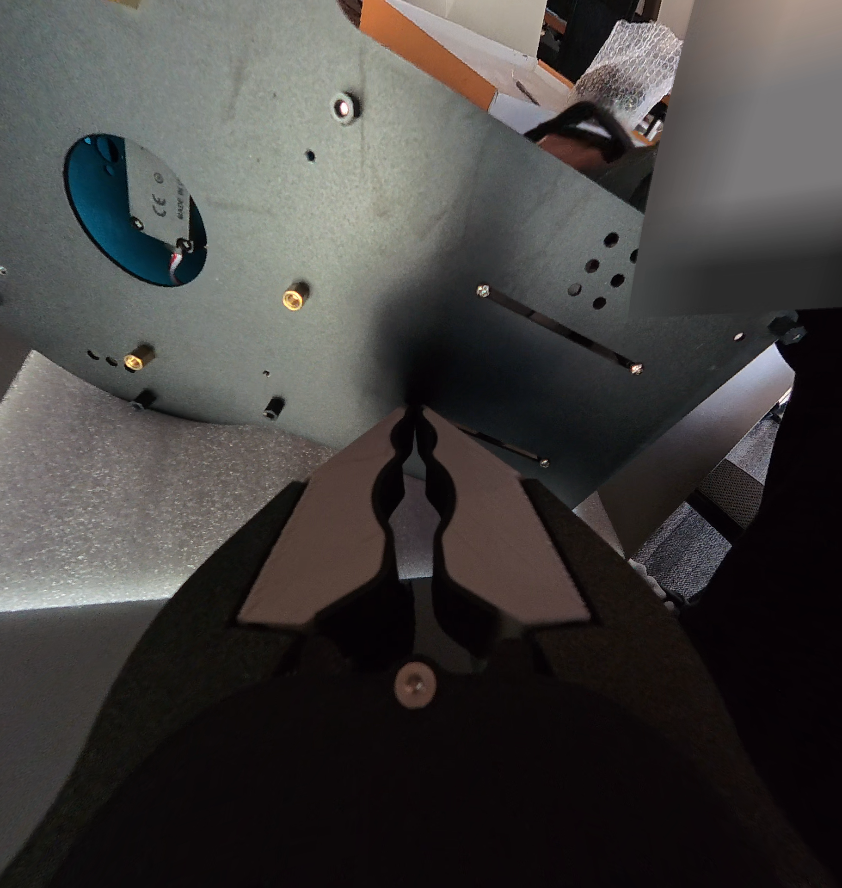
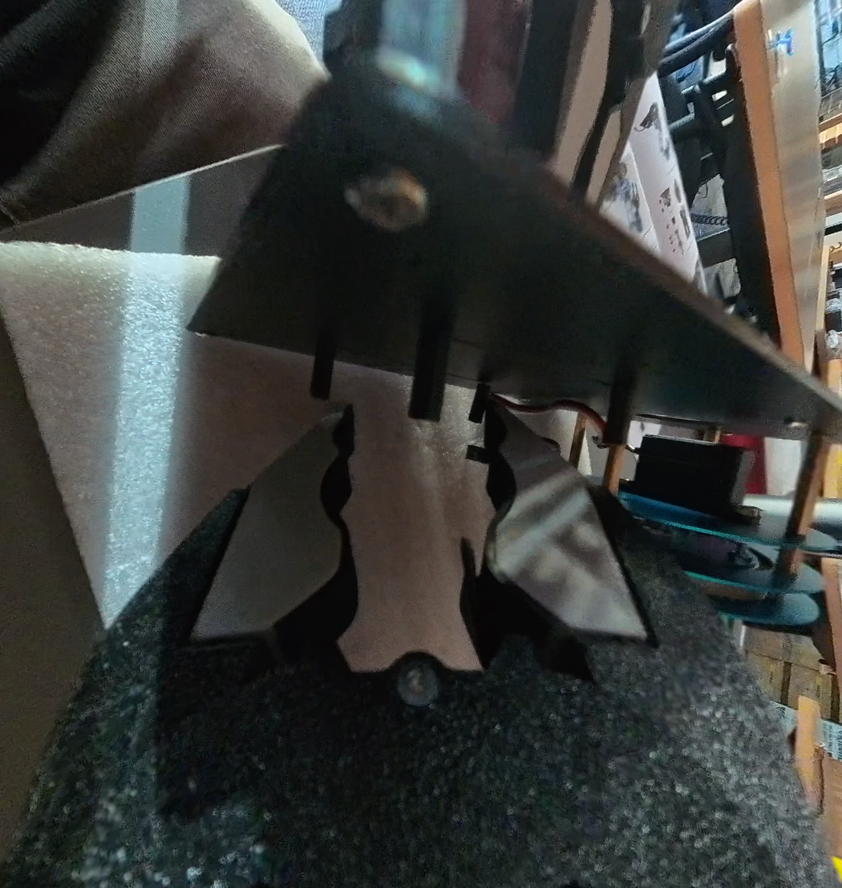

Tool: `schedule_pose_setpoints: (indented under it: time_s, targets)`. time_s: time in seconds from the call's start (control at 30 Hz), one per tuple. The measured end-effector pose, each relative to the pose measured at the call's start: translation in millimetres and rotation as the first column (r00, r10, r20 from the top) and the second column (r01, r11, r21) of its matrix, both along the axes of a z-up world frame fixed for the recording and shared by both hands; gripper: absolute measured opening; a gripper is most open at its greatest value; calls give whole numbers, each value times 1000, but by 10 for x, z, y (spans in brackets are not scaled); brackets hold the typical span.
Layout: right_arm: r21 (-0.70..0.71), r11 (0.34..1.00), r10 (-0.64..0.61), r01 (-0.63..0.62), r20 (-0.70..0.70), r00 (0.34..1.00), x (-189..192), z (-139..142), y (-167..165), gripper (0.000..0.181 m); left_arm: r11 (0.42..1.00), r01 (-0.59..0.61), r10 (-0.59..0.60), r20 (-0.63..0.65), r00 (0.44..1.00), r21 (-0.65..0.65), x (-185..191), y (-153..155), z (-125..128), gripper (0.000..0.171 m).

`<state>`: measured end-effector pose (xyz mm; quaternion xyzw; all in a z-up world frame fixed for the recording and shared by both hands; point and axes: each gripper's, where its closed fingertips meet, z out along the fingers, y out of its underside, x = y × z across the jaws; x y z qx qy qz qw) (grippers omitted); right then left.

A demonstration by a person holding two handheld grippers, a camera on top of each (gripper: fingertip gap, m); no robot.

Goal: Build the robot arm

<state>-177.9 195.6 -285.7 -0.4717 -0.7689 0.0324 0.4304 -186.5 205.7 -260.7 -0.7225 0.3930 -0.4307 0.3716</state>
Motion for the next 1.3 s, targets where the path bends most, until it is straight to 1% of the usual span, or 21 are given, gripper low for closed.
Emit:
schedule_pose_setpoints:
  time_s: [0.07, 0.13, 0.17, 0.23, 0.33, 0.53, 0.63, 0.73, 0.83, 0.9, 0.93, 1.03, 1.13, 1.17, 1.23, 1.3]
  targets:
    - [-35, 999, -2, 2, -15, 1000, 1, -7, 8, 54, 1000, 1, -1, 2, 1000, -2, 0, 0, -1, 0]
    - [-13, 1000, -6, 6, -28, 1000, 12, 61, 21, 53, 1000, 4, -4, 7, 1000, -6, 1, 0, -2, 0]
    - [6, 1000, 6, -5, -34, 999, 17, 103, 4, 49, 1000, 5, -5, 9, 1000, -6, 0, 1, -1, 0]
    - [-3, 1000, 10, -10, -28, 1000, 9, 114, -27, 46, 1000, 6, -6, 8, 1000, -6, 2, 1, -1, 0]
    - [-32, 999, -4, 3, -15, 1000, -24, -13, -18, 57, 1000, 5, -5, 6, 1000, -4, 2, 2, 2, 0]
    - [-33, 999, 5, -5, 2, 1000, 40, 58, -33, 55, 1000, 12, -12, 14, 1000, -7, 5, 3, -1, 0]
    - [-67, 998, 1, 0, 11, 1000, 4, -22, -41, 60, 1000, 10, -10, 12, 1000, -7, 5, 3, 2, 0]
    - [-102, 995, -5, 6, 6, 1000, 9, -18, -21, 60, 1000, 12, -12, 15, 1000, -9, 6, 4, -1, 0]
    - [-50, 999, 17, -16, 20, 1000, 38, 35, -62, 58, 1000, 15, -15, 16, 1000, -9, 8, 4, -2, 0]
    - [-87, 996, 32, -29, 24, 999, 36, 46, -124, 57, 1000, 14, -14, 13, 1000, -5, 6, 5, -1, 0]
    - [-111, 994, 27, -24, 27, 999, 29, 25, -131, 62, 1000, 13, -13, 11, 1000, -5, 4, 6, 0, 0]
    - [-99, 995, 27, -27, -2, 1000, 11, 39, -107, 61, 1000, 17, -17, 7, 1000, -3, 4, 8, 0, 0]
    - [-76, 997, 13, -11, 17, 1000, 49, 64, -71, 67, 1000, 19, -19, 4, 1000, -1, 6, 8, -2, 0]
    - [-67, 998, 9, -8, 23, 1000, 73, 83, -54, 65, 1000, 19, -19, 5, 1000, -1, 6, 8, -3, 0]
    - [-103, 995, 11, -9, 13, 1000, 65, 102, -69, 65, 1000, 17, -17, 4, 1000, 2, 5, 8, -3, 0]
    - [-155, 988, 14, -6, 47, 999, 48, -24, -110, 70, 1000, 17, -17, 4, 1000, 1, 8, 9, -1, 0]
